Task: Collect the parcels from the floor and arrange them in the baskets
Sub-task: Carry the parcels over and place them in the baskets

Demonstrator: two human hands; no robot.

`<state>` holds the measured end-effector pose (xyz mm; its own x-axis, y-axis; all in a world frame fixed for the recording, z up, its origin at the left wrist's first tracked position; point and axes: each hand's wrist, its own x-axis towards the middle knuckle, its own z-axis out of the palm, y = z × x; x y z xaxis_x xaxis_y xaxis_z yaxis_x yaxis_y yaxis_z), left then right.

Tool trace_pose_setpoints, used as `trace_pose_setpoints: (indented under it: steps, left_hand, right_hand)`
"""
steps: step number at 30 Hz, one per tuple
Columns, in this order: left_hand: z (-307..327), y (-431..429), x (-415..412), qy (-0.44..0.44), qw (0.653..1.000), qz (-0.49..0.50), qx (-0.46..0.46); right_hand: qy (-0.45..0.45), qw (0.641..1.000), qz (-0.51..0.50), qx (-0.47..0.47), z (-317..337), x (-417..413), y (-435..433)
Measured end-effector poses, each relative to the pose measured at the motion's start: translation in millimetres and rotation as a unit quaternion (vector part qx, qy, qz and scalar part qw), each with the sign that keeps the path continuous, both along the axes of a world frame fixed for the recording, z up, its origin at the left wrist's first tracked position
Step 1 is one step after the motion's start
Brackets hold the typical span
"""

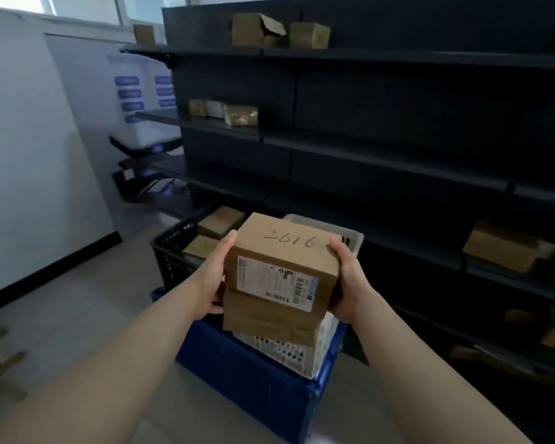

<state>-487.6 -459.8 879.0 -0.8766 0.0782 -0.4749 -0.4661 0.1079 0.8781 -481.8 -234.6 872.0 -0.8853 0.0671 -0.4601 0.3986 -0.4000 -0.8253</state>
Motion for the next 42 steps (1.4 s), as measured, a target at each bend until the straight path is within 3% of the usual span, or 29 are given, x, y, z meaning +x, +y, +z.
trace_pose_setpoints:
  steps: [7,21,35,42]
  left_hand:
    - [-25,-65,-93,-0.036,0.998,0.055,0.009]
    - [-36,-101,-351,-0.070,0.990,0.123,0.020]
    - [-108,-93,-577,-0.166,0.986,0.005,0.017]
    - [-140,-104,-640,-0.220,0.973,-0.064,0.007]
  right_hand:
    - [-0.009,1.000,0.019,0.005,-22,-99,-71]
    - [0.007,0.997,0.054,0.049,-39,-371,-115]
    - [-0.086,0.992,-0.031,0.092,-93,-535,-120]
    - [-0.137,0.981,-0.041,0.128,-109,-580,-133]
